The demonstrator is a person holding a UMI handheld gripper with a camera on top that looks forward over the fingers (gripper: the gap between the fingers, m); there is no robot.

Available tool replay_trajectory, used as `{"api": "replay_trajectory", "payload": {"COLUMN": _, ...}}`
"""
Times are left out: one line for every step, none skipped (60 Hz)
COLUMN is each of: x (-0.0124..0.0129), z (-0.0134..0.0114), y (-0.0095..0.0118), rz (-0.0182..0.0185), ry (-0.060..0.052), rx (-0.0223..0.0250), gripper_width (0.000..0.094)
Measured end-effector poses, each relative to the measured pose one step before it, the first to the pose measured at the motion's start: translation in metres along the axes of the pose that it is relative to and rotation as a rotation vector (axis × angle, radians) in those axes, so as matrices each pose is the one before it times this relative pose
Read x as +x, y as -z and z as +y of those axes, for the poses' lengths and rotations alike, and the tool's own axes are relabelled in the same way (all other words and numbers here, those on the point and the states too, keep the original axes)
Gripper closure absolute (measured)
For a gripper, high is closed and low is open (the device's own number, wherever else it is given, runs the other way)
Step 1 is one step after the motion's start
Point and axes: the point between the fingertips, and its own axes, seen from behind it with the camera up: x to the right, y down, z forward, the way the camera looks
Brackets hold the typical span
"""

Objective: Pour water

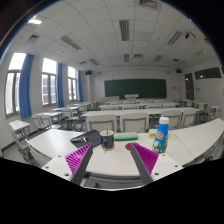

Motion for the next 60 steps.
{"api": "replay_trajectory", "payload": {"x": 0.00167, "z": 0.00331, "y": -0.00355, "rz": 0.00075, "ry": -0.0009, "rx": 0.00354, "gripper_width": 0.0096}}
{"api": "replay_trajectory", "payload": {"x": 0.00072, "z": 0.00014, "y": 0.00003, "rz": 0.00175, "ry": -0.0003, "rx": 0.00108, "gripper_width": 0.0097}}
{"api": "replay_trajectory", "payload": {"x": 0.00097, "z": 0.00014, "y": 0.00000, "rz": 0.00229, "ry": -0.0004, "rx": 0.00106, "gripper_width": 0.0096}}
{"api": "replay_trajectory", "payload": {"x": 0.00099, "z": 0.00008, "y": -0.00027, "rz": 0.00204, "ry": -0.0006, "rx": 0.00171, "gripper_width": 0.0094}}
{"api": "replay_trajectory", "payload": {"x": 0.00233, "z": 0.00109, "y": 0.00040, "rz": 0.00109, "ry": 0.0010, "rx": 0.00277, "gripper_width": 0.0093}}
{"api": "replay_trajectory", "payload": {"x": 0.00126, "z": 0.00048, "y": -0.00009, "rz": 0.00134, "ry": 0.0004, "rx": 0.00173, "gripper_width": 0.0093}}
{"api": "replay_trajectory", "payload": {"x": 0.00184, "z": 0.00072, "y": -0.00065, "rz": 0.00233, "ry": 0.0002, "rx": 0.00194, "gripper_width": 0.0095}}
{"api": "replay_trajectory", "payload": {"x": 0.00199, "z": 0.00074, "y": -0.00050, "rz": 0.00291, "ry": -0.0001, "rx": 0.00192, "gripper_width": 0.0094}}
{"api": "replay_trajectory", "payload": {"x": 0.00234, "z": 0.00080, "y": -0.00010, "rz": 0.00305, "ry": -0.0002, "rx": 0.00143, "gripper_width": 0.0094}}
{"api": "replay_trajectory", "payload": {"x": 0.00236, "z": 0.00099, "y": -0.00018, "rz": 0.00314, "ry": 0.0002, "rx": 0.00043, "gripper_width": 0.0094}}
{"api": "replay_trajectory", "payload": {"x": -0.00078, "z": -0.00328, "y": 0.00043, "rz": 0.00297, "ry": 0.0020, "rx": -0.00208, "gripper_width": 0.0096}}
{"api": "replay_trajectory", "payload": {"x": 0.00801, "z": 0.00115, "y": 0.01051, "rz": 0.00028, "ry": 0.0011, "rx": 0.00069, "gripper_width": 0.0095}}
{"api": "replay_trajectory", "payload": {"x": 0.00335, "z": 0.00118, "y": 0.00062, "rz": 0.00217, "ry": 0.0018, "rx": 0.00169, "gripper_width": 0.0094}}
{"api": "replay_trajectory", "payload": {"x": 0.00477, "z": 0.00074, "y": 0.00035, "rz": 0.00423, "ry": 0.0014, "rx": 0.00243, "gripper_width": 0.0095}}
{"api": "replay_trajectory", "payload": {"x": 0.00516, "z": 0.00078, "y": 0.00060, "rz": 0.00584, "ry": 0.0008, "rx": 0.00328, "gripper_width": 0.0092}}
{"api": "replay_trajectory", "payload": {"x": 0.00167, "z": -0.00159, "y": -0.00698, "rz": 0.00808, "ry": 0.0009, "rx": 0.00187, "gripper_width": 0.0091}}
{"api": "replay_trajectory", "payload": {"x": 0.00623, "z": 0.00083, "y": -0.00026, "rz": 0.00875, "ry": 0.0003, "rx": 0.00215, "gripper_width": 0.0090}}
{"api": "replay_trajectory", "payload": {"x": 0.00719, "z": 0.00120, "y": -0.00014, "rz": 0.01123, "ry": 0.0000, "rx": 0.00080, "gripper_width": 0.0090}}
{"api": "replay_trajectory", "payload": {"x": 0.00754, "z": 0.00177, "y": -0.00043, "rz": 0.01324, "ry": -0.0002, "rx": 0.00021, "gripper_width": 0.0089}}
{"api": "replay_trajectory", "payload": {"x": 0.00810, "z": 0.00160, "y": -0.00108, "rz": 0.01402, "ry": 0.0001, "rx": 0.00040, "gripper_width": 0.0089}}
{"api": "replay_trajectory", "payload": {"x": 0.00087, "z": 0.00089, "y": 0.00387, "rz": 0.01599, "ry": 0.0015, "rx": 0.00170, "gripper_width": 0.0087}}
{"api": "replay_trajectory", "payload": {"x": 0.01517, "z": 0.00028, "y": -0.00680, "rz": 0.00963, "ry": 0.0007, "rx": 0.00349, "gripper_width": 0.0086}}
{"api": "replay_trajectory", "payload": {"x": 0.00819, "z": 0.00085, "y": -0.00203, "rz": 0.01124, "ry": 0.0007, "rx": 0.00523, "gripper_width": 0.0082}}
{"api": "replay_trajectory", "payload": {"x": 0.00151, "z": 0.00243, "y": 0.00085, "rz": 0.01348, "ry": 0.0003, "rx": 0.00616, "gripper_width": 0.0083}}
{"api": "replay_trajectory", "payload": {"x": 0.00703, "z": 0.00170, "y": -0.00278, "rz": 0.01063, "ry": -0.0009, "rx": 0.00534, "gripper_width": 0.0087}}
{"api": "replay_trajectory", "payload": {"x": 0.00688, "z": 0.00211, "y": -0.00342, "rz": 0.00951, "ry": -0.0020, "rx": 0.00416, "gripper_width": 0.0087}}
{"api": "replay_trajectory", "payload": {"x": 0.00653, "z": 0.00241, "y": -0.00453, "rz": 0.00830, "ry": -0.0028, "rx": 0.00254, "gripper_width": 0.0090}}
{"api": "replay_trajectory", "payload": {"x": 0.00551, "z": 0.00280, "y": -0.00548, "rz": 0.00618, "ry": -0.0030, "rx": 0.00064, "gripper_width": 0.0094}}
{"api": "replay_trajectory", "payload": {"x": 0.00554, "z": 0.00300, "y": -0.00609, "rz": 0.00527, "ry": -0.0032, "rx": -0.00072, "gripper_width": 0.0093}}
{"api": "replay_trajectory", "payload": {"x": 0.00506, "z": 0.00280, "y": -0.00671, "rz": 0.00475, "ry": -0.0039, "rx": -0.00199, "gripper_width": 0.0093}}
{"api": "replay_trajectory", "payload": {"x": 0.00506, "z": 0.00265, "y": -0.00685, "rz": 0.00454, "ry": -0.0047, "rx": -0.00202, "gripper_width": 0.0093}}
{"api": "replay_trajectory", "payload": {"x": 0.00408, "z": -0.00086, "y": 0.00203, "rz": 0.00485, "ry": -0.0035, "rx": -0.00214, "gripper_width": 0.0094}}
{"api": "replay_trajectory", "payload": {"x": 0.00454, "z": 0.00162, "y": -0.01205, "rz": 0.00056, "ry": -0.0036, "rx": -0.00113, "gripper_width": 0.0096}}
{"api": "replay_trajectory", "payload": {"x": 0.00426, "z": 0.00149, "y": -0.01171, "rz": 0.00099, "ry": -0.0006, "rx": 0.00048, "gripper_width": 0.0094}}
{"api": "replay_trajectory", "payload": {"x": 0.00383, "z": 0.00123, "y": -0.00773, "rz": 0.00275, "ry": 0.0011, "rx": 0.00229, "gripper_width": 0.0094}}
{"api": "replay_trajectory", "payload": {"x": 0.00445, "z": 0.00083, "y": -0.00876, "rz": 0.00498, "ry": 0.0034, "rx": 0.00408, "gripper_width": 0.0092}}
{"api": "replay_trajectory", "payload": {"x": 0.00509, "z": 0.00021, "y": -0.00594, "rz": 0.00823, "ry": 0.0037, "rx": 0.00381, "gripper_width": 0.0093}}
{"api": "replay_trajectory", "payload": {"x": 0.00540, "z": 0.00119, "y": -0.00851, "rz": 0.00808, "ry": 0.0039, "rx": 0.00228, "gripper_width": 0.0093}}
{"api": "replay_trajectory", "payload": {"x": 0.00466, "z": 0.00133, "y": -0.00820, "rz": 0.00663, "ry": 0.0044, "rx": 0.00105, "gripper_width": 0.0095}}
{"api": "replay_trajectory", "payload": {"x": 0.00387, "z": 0.00142, "y": -0.00816, "rz": 0.00595, "ry": 0.0051, "rx": -0.00018, "gripper_width": 0.0093}}
{"api": "replay_trajectory", "payload": {"x": 0.00377, "z": 0.00209, "y": -0.00774, "rz": 0.00539, "ry": 0.0039, "rx": -0.00203, "gripper_width": 0.0093}}
{"api": "replay_trajectory", "payload": {"x": 0.00275, "z": 0.00198, "y": -0.00762, "rz": 0.00384, "ry": 0.0011, "rx": -0.00373, "gripper_width": 0.0095}}
{"api": "replay_trajectory", "payload": {"x": 0.00387, "z": 0.00263, "y": -0.00830, "rz": -0.00070, "ry": 0.0008, "rx": -0.00375, "gripper_width": 0.0097}}
{"api": "replay_trajectory", "payload": {"x": 0.00130, "z": 0.00207, "y": -0.00661, "rz": -0.00207, "ry": -0.0003, "rx": -0.00334, "gripper_width": 0.0096}}
{"api": "replay_trajectory", "payload": {"x": -0.00022, "z": 0.00194, "y": -0.00581, "rz": -0.00206, "ry": -0.0015, "rx": -0.00284, "gripper_width": 0.0096}}
{"api": "replay_trajectory", "payload": {"x": 0.00067, "z": 0.00236, "y": -0.00671, "rz": -0.00451, "ry": -0.0037, "rx": -0.00299, "gripper_width": 0.0095}}
{"api": "replay_trajectory", "payload": {"x": 0.00046, "z": 0.00214, "y": -0.00600, "rz": -0.00452, "ry": -0.0059, "rx": -0.00335, "gripper_width": 0.0096}}
{"api": "replay_trajectory", "payload": {"x": -0.00023, "z": 0.00205, "y": -0.00613, "rz": -0.00524, "ry": -0.0074, "rx": -0.00389, "gripper_width": 0.0095}}
{"api": "replay_trajectory", "payload": {"x": -0.00074, "z": 0.00233, "y": -0.00592, "rz": -0.00530, "ry": -0.0079, "rx": -0.00469, "gripper_width": 0.0097}}
{"api": "replay_trajectory", "payload": {"x": -0.00247, "z": 0.00185, "y": -0.01002, "rz": -0.00524, "ry": -0.0072, "rx": -0.00347, "gripper_width": 0.0097}}
{"api": "replay_trajectory", "payload": {"x": -0.00137, "z": 0.00145, "y": 0.00115, "rz": -0.00766, "ry": -0.0067, "rx": -0.00243, "gripper_width": 0.0097}}
{"api": "replay_trajectory", "payload": {"x": -0.00166, "z": 0.00090, "y": -0.00305, "rz": -0.00971, "ry": -0.0038, "rx": -0.00217, "gripper_width": 0.0097}}
{"api": "replay_trajectory", "payload": {"x": -0.00177, "z": 0.00082, "y": -0.00248, "rz": -0.00924, "ry": -0.0011, "rx": -0.00212, "gripper_width": 0.0097}}
{"api": "replay_trajectory", "payload": {"x": 0.00073, "z": 0.00023, "y": -0.00256, "rz": -0.00131, "ry": 0.0028, "rx": 0.00043, "gripper_width": 0.0091}}
{"api": "replay_trajectory", "payload": {"x": 0.00156, "z": -0.00017, "y": -0.00240, "rz": 0.00485, "ry": 0.0074, "rx": 0.00227, "gripper_width": 0.0102}}
{"api": "replay_trajectory", "payload": {"x": 0.00206, "z": 0.00094, "y": -0.00211, "rz": 0.00817, "ry": 0.0095, "rx": -0.00128, "gripper_width": 0.0130}}
{"api": "replay_trajectory", "payload": {"x": 0.00366, "z": 0.00217, "y": -0.00067, "rz": 0.01879, "ry": 0.0146, "rx": -0.00753, "gripper_width": 0.0250}}
{"api": "replay_trajectory", "payload": {"x": 0.00293, "z": 0.00468, "y": -0.01123, "rz": 0.01643, "ry": 0.0206, "rx": -0.01138, "gripper_width": 0.0370}}
{"api": "replay_trajectory", "payload": {"x": -0.00290, "z": -0.00255, "y": 0.00297, "rz": -0.00206, "ry": 0.0074, "rx": 0.01268, "gripper_width": 0.0372}}
{"api": "replay_trajectory", "payload": {"x": -0.00051, "z": -0.00119, "y": 0.00115, "rz": -0.00201, "ry": 0.0007, "rx": 0.00842, "gripper_width": 0.0374}}
